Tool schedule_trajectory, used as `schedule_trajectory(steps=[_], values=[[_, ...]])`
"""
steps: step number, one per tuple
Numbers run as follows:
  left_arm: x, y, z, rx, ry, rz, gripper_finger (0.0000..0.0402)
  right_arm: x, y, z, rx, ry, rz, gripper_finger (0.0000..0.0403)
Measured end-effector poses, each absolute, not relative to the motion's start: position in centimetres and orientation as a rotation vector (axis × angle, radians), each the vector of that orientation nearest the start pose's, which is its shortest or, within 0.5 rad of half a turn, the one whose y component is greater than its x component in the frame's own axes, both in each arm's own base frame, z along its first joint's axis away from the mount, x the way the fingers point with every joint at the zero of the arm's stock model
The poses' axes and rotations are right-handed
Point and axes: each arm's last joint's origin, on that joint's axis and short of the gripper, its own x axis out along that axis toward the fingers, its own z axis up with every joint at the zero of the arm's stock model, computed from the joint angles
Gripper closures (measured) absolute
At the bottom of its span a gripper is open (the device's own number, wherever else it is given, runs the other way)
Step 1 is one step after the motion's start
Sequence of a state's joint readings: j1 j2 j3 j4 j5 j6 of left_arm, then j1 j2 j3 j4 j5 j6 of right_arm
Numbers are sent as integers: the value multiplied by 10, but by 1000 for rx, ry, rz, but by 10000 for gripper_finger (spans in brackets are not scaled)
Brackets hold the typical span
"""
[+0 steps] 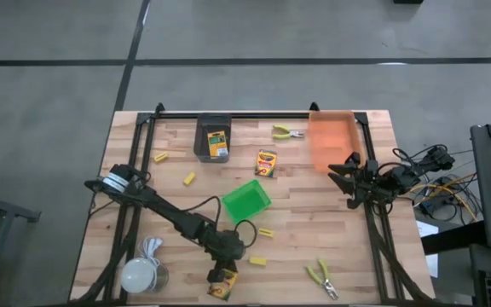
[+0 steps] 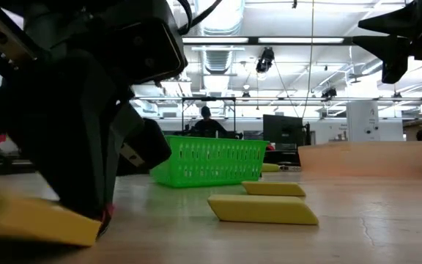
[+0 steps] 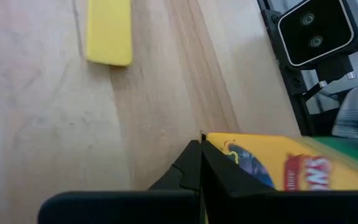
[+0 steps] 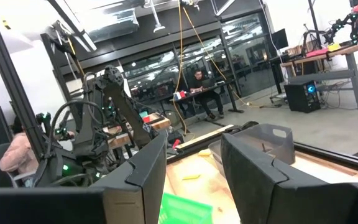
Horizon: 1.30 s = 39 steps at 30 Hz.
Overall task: Pick & Place School Supplies
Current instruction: Stack the bottom yellow crayon box on the yellow crayon box in the black bin
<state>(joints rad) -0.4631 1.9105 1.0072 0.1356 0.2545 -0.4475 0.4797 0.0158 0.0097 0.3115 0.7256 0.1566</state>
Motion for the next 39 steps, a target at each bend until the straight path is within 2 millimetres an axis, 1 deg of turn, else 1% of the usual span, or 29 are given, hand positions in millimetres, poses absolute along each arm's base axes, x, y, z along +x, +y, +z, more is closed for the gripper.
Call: schedule_trajectory(steps=[5, 19, 28, 39], values=[[332, -173, 137, -318, 899, -476, 401, 86, 23, 193, 329, -271, -224, 255], [334, -174, 147, -321, 899, -476, 401, 86, 23, 193, 328, -271, -224, 255], [337, -174, 165, -281, 890, -442, 401, 86, 23, 193, 328, -271, -224, 255], [330, -168, 194, -271, 834, -377, 401, 86, 23, 193, 329, -271, -224, 255]])
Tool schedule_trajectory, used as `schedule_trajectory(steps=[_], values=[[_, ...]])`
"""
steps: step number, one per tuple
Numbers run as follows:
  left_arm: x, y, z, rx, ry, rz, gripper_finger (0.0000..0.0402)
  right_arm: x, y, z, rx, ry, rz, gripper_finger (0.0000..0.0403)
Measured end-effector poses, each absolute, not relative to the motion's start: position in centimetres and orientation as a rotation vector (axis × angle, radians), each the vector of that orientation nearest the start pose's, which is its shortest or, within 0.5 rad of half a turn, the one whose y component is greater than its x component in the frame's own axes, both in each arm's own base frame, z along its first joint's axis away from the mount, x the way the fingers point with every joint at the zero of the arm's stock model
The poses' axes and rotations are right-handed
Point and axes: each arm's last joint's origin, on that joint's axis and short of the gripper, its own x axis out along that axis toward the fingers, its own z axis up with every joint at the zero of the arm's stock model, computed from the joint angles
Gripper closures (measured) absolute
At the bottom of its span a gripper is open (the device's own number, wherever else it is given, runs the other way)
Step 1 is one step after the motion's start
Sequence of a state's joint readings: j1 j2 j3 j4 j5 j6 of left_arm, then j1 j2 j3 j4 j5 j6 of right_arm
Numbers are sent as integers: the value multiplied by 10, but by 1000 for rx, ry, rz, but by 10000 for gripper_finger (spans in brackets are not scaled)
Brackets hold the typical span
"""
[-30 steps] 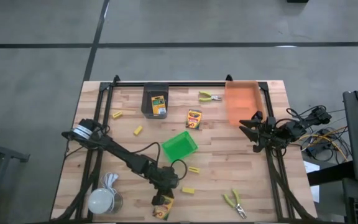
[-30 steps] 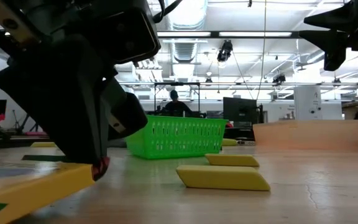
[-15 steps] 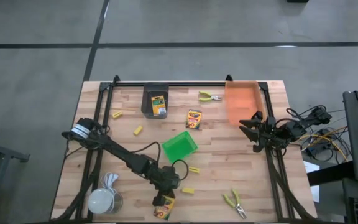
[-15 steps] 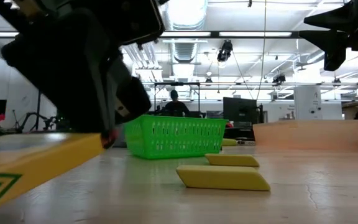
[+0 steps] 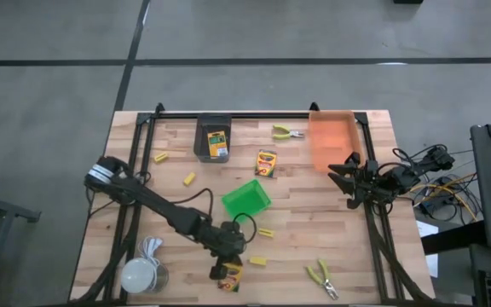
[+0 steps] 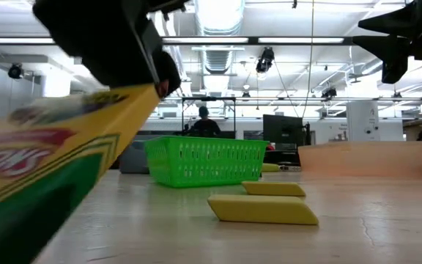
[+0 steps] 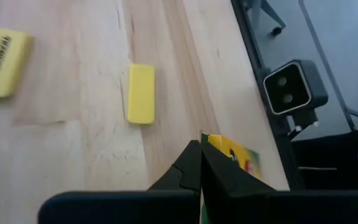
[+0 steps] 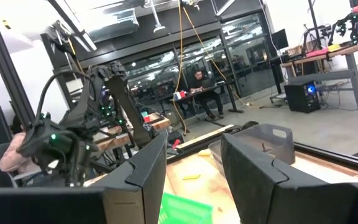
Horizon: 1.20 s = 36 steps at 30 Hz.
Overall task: Pick & Place School Supplies
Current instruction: Stack the bottom yellow crayon box on the yellow crayon box in the black bin
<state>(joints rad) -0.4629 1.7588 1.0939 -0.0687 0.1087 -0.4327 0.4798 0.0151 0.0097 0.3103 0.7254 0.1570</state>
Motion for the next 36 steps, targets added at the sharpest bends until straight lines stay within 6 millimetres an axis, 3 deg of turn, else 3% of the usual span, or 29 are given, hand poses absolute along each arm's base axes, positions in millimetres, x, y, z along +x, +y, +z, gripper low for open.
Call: schedule_trajectory(steps=[26, 36], values=[[295, -139, 285, -179, 739, -19, 401, 86, 23, 193, 328, -271, -224, 255], [298, -108, 317, -277, 743, 299, 401, 86, 23, 193, 329, -271, -224, 255]])
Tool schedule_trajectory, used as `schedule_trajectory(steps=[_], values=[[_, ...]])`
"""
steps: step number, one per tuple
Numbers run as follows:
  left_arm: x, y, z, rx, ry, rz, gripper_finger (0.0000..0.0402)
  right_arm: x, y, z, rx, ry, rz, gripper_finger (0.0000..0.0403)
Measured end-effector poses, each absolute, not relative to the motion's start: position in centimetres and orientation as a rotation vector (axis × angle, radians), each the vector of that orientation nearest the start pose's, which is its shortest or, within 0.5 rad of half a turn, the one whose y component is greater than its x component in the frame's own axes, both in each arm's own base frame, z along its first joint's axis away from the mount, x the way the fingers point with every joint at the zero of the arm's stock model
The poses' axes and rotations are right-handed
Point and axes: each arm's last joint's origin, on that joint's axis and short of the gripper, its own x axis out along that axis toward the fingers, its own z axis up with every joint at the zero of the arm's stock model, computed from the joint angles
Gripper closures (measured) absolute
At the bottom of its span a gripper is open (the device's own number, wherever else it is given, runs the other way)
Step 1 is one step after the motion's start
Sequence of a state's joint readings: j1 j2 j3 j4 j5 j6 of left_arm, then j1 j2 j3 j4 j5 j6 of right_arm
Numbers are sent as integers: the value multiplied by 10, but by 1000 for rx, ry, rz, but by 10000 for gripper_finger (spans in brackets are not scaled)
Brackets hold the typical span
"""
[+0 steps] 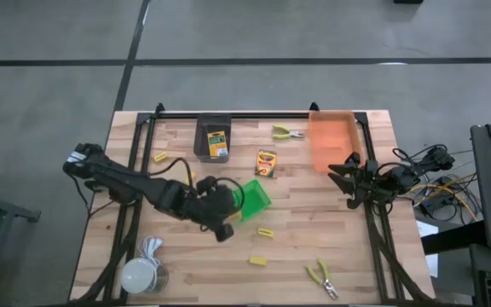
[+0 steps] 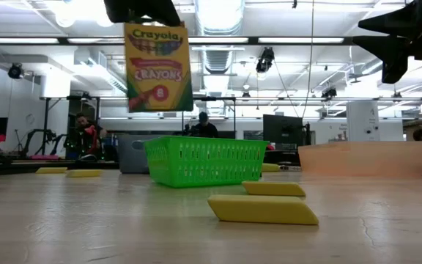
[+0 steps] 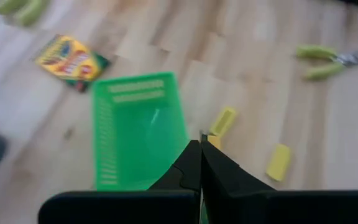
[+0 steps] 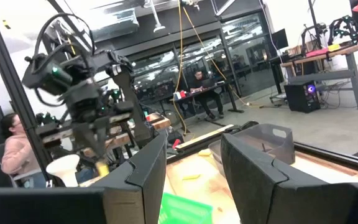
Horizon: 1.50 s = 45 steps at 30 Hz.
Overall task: Pick & Place School Supplies
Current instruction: Stack the bottom yellow crayon box on the yellow crayon box in the black bin
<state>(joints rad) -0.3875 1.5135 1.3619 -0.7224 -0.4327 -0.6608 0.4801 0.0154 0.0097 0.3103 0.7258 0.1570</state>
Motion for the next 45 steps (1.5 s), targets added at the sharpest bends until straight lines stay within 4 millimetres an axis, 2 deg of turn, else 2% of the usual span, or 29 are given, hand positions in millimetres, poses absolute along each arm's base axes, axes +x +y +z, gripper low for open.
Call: schedule_trajectory(steps=[5, 9, 14, 21, 31, 38, 45], values=[[300, -89, 327, -316, 714, 409, 401, 86, 23, 193, 328, -271, -224, 255], [296, -62, 336, -441, 660, 535, 401, 86, 23, 193, 328, -271, -224, 255], [284, -30, 349, -472, 634, 609, 401, 86, 23, 193, 328, -271, -224, 255], [258, 12, 364, -399, 658, 697, 402, 86, 23, 193, 328, -271, -224, 255], [236, 72, 367, -186, 821, 616, 402, 86, 23, 193, 328, -271, -224, 255], [238, 109, 363, -45, 854, 501, 401, 86, 23, 193, 328, -271, -224, 255], [247, 144, 349, -11, 861, 401, 401, 86, 23, 193, 328, -270, -224, 255]])
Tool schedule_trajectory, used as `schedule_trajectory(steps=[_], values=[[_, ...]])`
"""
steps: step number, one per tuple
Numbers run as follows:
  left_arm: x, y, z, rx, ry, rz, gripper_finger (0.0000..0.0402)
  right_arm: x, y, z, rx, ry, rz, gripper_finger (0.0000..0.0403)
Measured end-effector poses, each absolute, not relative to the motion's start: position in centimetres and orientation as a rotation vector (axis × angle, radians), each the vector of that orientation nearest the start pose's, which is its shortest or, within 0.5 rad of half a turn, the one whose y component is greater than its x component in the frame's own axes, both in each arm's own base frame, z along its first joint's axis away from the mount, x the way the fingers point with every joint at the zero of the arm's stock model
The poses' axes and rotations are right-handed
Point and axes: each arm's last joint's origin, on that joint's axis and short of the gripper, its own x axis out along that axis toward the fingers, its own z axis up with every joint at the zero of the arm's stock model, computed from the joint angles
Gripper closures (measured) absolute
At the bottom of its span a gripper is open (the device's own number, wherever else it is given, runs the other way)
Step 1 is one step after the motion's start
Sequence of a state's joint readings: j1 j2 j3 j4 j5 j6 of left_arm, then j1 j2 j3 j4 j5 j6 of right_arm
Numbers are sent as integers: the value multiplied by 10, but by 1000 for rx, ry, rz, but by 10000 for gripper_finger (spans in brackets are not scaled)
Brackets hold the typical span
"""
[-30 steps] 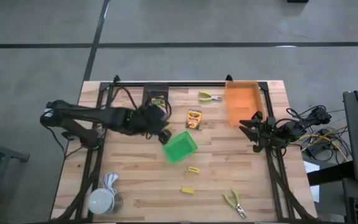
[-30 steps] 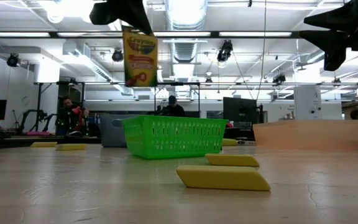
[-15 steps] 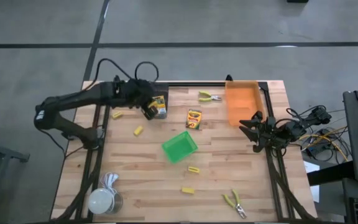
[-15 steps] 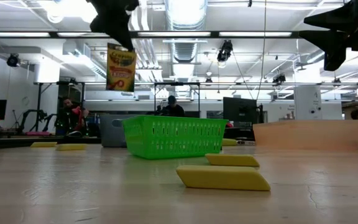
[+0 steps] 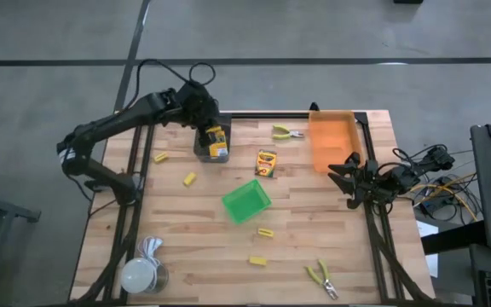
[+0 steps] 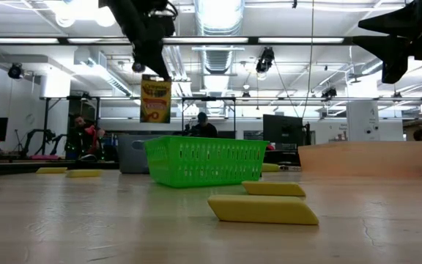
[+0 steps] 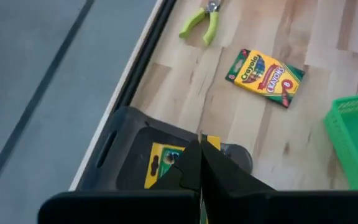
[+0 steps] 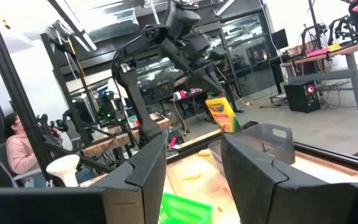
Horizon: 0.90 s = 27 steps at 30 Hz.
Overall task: Pick & Place School Supplies
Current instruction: Stack the bottom yellow crayon box on the yellow crayon box in the black bin
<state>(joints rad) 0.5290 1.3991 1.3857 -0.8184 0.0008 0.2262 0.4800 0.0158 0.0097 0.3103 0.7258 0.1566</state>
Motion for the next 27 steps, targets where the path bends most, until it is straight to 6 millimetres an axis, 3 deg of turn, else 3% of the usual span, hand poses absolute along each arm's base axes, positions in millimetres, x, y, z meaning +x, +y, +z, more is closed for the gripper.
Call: schedule_trajectory(steps=[10, 27], values=[[266, 169, 316, -25, 942, 308, 401, 86, 23, 193, 328, -271, -224, 255], [287, 186, 273, -103, 1018, 257, 401, 86, 23, 193, 328, -271, -224, 255]])
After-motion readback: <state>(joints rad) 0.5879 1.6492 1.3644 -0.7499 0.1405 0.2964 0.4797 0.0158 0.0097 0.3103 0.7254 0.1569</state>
